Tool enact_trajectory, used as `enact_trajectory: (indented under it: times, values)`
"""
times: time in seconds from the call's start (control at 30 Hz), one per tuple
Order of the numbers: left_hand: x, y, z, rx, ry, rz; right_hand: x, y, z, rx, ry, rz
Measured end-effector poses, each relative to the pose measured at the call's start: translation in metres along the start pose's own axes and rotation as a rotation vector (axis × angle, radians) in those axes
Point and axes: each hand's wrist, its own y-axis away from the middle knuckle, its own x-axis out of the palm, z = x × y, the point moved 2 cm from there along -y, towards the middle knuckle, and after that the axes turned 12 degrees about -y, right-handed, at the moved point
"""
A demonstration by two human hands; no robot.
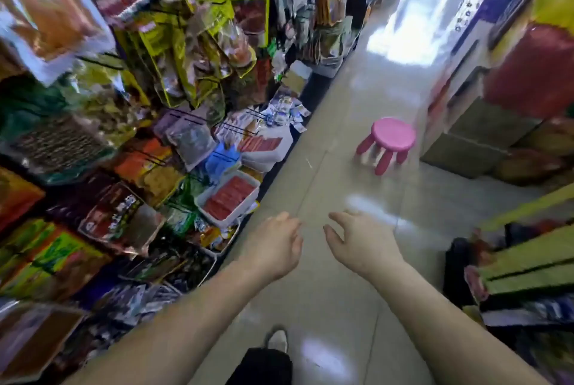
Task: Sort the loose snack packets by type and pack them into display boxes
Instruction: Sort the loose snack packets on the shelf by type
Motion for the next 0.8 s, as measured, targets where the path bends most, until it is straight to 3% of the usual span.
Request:
enact_trajectory:
  times: [0.13, 0.37, 0.57, 0.8]
  values:
    - [-0.019, -0.103, -0.010, 0.001, 0.203, -0.031, -0.044, -0.075, -0.057, 0.106, -0.215, -0.089]
    - [-0.043, -0.336, -0.037, -0.025, 0.210, -0.037, -0.093, -0.258, -0.166, 0.145, -0.263, -0.172]
    - [-0.070, -0.516, -0.039, -0.129, 0.231, -0.038, -0.145, -0.448, -0.241, 0.063, -0.205, -0.067]
    - [-0.115, -0.690, 0.000, -0.272, 0.272, -0.008, -0.217, -0.657, -0.259, -0.038, -0.177, 0.066]
